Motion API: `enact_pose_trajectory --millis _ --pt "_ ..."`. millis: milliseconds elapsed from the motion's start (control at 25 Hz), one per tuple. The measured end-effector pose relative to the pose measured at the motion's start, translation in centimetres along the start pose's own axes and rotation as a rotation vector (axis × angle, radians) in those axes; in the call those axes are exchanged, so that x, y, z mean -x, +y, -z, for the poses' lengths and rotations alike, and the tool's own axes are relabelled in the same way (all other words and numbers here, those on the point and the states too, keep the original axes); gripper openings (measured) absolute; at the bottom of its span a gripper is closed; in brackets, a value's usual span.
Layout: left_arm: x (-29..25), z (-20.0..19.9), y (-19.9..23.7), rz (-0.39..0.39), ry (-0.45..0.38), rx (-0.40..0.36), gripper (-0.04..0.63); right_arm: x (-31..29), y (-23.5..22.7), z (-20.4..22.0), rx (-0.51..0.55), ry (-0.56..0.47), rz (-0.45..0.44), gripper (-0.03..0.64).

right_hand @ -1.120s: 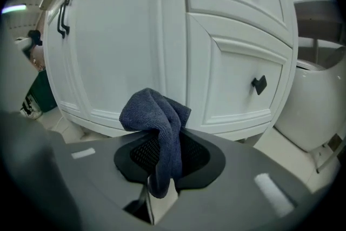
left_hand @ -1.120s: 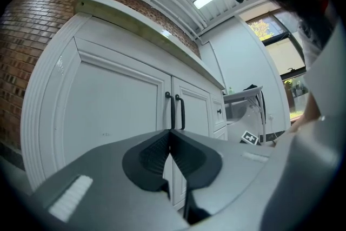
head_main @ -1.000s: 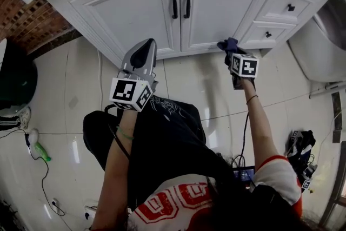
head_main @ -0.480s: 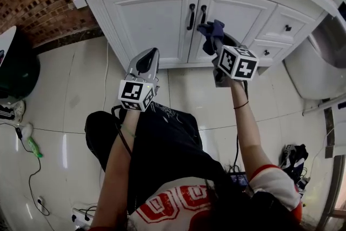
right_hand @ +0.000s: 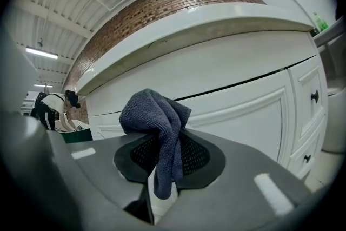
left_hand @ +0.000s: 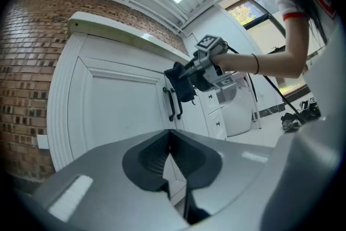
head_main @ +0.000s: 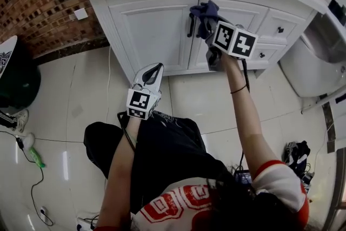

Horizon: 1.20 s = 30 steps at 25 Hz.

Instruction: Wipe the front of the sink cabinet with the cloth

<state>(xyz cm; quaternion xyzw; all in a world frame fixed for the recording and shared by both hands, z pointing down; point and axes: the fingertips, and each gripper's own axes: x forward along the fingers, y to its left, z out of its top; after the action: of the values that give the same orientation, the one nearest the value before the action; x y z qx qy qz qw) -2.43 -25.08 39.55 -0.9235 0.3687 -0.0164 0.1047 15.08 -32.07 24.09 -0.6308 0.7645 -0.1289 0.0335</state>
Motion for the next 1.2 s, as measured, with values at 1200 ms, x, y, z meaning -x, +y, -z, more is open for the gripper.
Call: enact_pose_trajectory --millis 1200 --pt "5.4 0.7 7.0 -0.243 -0.031 0.129 0.0 -9.3 23.8 6.1 0.082 0.141 -0.325 0.078"
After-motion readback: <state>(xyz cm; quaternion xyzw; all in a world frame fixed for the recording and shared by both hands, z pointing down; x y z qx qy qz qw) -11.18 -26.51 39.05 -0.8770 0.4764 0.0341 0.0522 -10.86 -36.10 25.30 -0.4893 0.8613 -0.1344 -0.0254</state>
